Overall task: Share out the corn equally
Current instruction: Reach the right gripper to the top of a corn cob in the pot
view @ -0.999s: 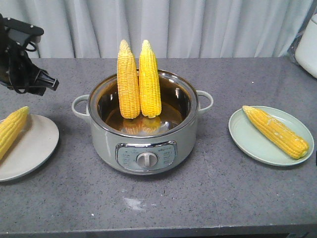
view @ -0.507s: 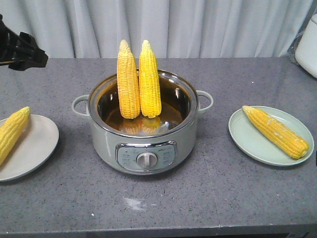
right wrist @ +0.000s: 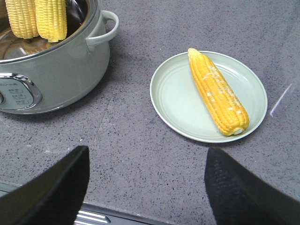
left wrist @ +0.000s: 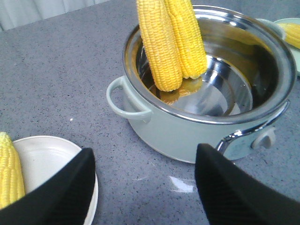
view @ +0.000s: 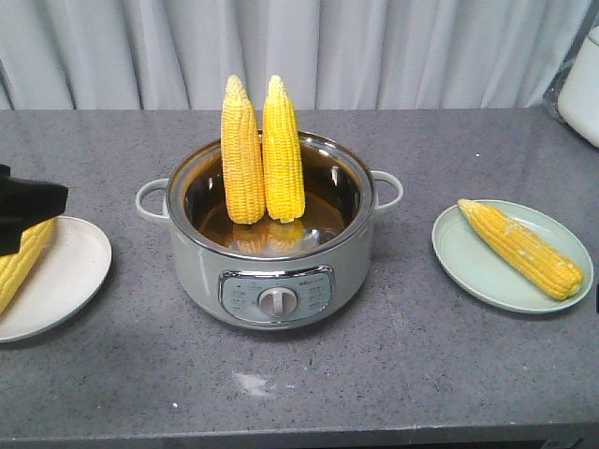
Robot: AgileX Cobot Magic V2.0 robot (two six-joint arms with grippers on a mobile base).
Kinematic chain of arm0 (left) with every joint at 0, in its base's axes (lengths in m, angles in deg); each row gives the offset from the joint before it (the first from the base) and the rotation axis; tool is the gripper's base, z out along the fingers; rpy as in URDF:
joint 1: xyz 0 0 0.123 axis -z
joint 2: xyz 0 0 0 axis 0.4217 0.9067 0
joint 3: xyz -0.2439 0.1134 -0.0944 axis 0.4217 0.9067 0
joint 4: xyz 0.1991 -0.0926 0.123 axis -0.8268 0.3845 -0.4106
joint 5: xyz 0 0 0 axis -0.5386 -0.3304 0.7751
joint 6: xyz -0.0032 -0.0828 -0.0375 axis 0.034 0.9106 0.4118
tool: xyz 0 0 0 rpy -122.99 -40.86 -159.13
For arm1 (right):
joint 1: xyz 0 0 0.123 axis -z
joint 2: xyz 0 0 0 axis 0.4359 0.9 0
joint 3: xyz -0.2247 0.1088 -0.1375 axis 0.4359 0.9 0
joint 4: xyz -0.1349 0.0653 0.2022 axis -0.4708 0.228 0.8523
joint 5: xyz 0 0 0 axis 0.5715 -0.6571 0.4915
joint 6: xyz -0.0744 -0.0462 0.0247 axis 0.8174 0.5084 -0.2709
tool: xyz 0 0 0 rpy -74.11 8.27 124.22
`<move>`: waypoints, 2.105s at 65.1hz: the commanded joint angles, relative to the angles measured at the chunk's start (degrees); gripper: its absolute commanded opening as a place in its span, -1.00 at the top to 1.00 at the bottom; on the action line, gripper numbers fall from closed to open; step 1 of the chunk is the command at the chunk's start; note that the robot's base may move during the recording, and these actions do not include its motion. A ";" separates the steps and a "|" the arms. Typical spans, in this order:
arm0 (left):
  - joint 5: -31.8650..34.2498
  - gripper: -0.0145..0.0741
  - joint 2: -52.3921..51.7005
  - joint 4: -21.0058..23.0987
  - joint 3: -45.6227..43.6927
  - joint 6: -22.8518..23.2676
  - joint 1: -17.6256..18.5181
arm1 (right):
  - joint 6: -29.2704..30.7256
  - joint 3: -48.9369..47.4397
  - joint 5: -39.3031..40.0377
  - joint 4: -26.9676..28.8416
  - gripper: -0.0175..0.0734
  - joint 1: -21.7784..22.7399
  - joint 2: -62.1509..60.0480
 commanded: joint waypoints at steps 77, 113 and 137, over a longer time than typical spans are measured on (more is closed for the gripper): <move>3.76 -0.35 -11.61 2.33 6.53 -0.62 0.34 | 34.18 -27.89 8.17 29.75 -0.68 0.05 39.36; 3.76 -0.35 -11.61 2.33 6.53 -0.62 0.34 | 42.76 -52.24 4.00 42.47 -0.66 0.05 64.37; 3.76 -0.35 -11.61 2.33 6.53 -0.62 0.34 | 43.67 -67.59 0.58 48.27 -0.66 0.05 78.31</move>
